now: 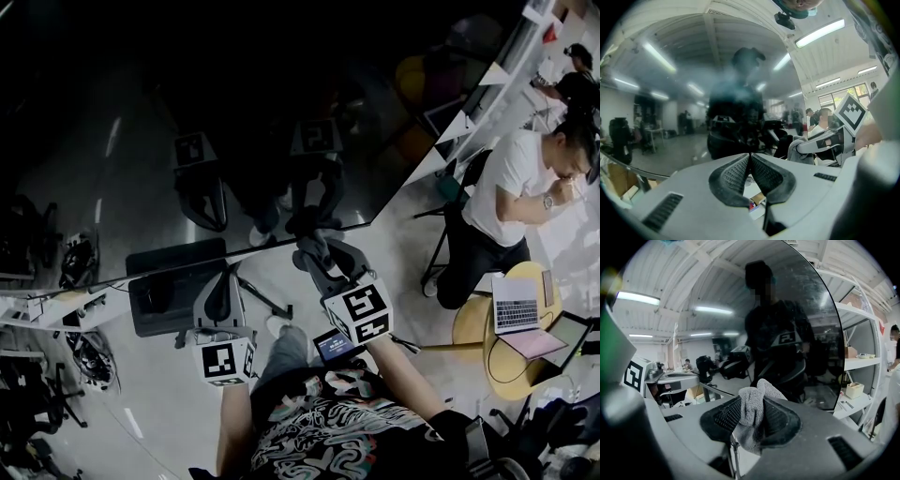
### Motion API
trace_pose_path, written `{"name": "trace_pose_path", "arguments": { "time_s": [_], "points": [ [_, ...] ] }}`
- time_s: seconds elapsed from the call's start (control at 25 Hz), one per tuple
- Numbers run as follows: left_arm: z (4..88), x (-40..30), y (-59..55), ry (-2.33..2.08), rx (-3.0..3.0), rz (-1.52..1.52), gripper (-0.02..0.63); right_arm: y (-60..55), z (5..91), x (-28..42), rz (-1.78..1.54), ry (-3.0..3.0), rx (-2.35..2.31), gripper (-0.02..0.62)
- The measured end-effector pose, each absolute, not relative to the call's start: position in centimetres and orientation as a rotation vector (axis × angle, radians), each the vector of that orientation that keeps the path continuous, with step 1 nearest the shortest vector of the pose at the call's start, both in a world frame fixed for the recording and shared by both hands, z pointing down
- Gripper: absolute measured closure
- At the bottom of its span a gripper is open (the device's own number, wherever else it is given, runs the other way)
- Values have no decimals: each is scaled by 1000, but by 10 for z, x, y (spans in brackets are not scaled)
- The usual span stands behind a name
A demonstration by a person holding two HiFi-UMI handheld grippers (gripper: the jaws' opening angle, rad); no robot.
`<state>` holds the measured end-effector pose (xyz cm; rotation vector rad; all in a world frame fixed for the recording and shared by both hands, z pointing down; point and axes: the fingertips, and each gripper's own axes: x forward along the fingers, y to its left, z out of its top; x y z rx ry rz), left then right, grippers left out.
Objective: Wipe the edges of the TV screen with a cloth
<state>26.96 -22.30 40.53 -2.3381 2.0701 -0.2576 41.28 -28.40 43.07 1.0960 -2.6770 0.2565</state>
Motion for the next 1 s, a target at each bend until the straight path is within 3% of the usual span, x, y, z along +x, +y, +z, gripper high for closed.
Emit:
{"name": "trace_pose_path", "arguments": {
  "time_s": [1.0],
  "points": [
    [406, 248, -208, 2114, -2312, -241, 583, -274, 431, 383, 235, -2690, 1041, 454]
  ]
}}
